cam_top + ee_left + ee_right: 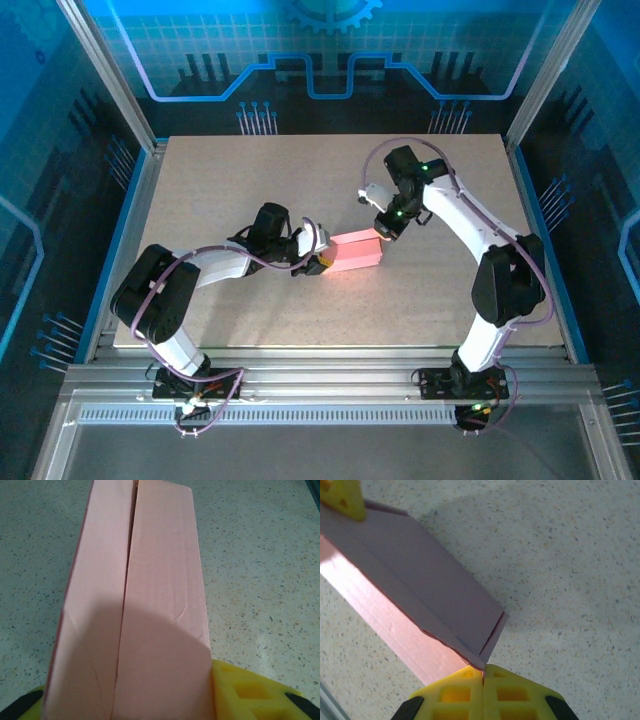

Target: Fold the paper box

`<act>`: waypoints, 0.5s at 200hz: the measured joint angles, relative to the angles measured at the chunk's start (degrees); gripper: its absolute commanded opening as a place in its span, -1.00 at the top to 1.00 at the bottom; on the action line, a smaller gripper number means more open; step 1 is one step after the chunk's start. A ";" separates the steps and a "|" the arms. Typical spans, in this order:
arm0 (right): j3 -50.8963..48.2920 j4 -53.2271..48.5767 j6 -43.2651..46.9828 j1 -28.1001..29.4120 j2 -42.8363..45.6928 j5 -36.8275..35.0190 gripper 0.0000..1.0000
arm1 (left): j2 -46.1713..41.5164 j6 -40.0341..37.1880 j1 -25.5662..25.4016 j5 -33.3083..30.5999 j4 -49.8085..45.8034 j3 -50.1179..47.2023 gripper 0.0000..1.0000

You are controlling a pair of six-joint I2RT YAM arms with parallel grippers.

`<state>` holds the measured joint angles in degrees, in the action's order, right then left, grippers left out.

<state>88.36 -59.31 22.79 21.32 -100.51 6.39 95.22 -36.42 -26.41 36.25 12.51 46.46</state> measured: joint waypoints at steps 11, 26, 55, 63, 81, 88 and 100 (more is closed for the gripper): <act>0.00 0.37 -3.96 0.46 0.07 -1.22 1.00 | 0.00 0.35 -0.11 -0.31 0.15 0.00 0.53; -0.17 1.14 -8.92 1.05 0.22 -2.84 1.00 | 0.07 0.57 -0.35 -0.90 0.55 0.00 0.53; -1.55 2.51 -17.70 2.38 1.36 -6.01 1.00 | 0.09 0.55 -0.76 -1.73 0.94 0.00 0.53; -2.12 3.08 -20.06 2.84 1.81 -6.99 1.00 | 0.09 0.55 -0.85 -1.92 1.05 0.00 0.53; -3.67 4.44 -24.46 3.82 2.97 -8.98 1.00 | 0.09 0.55 -0.96 -2.10 1.07 0.02 0.53; -4.46 5.14 -26.08 4.17 3.54 -9.70 1.00 | 0.09 0.57 -1.01 -2.14 1.03 0.11 0.53; -5.95 6.43 -28.74 4.66 4.66 -10.97 1.00 | 0.11 0.57 -1.09 -2.25 0.96 0.22 0.53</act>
<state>82.41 -52.88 -5.96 25.98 -95.85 -4.58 95.33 -35.86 -27.51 34.00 13.47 46.68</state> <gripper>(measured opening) 0.053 0.410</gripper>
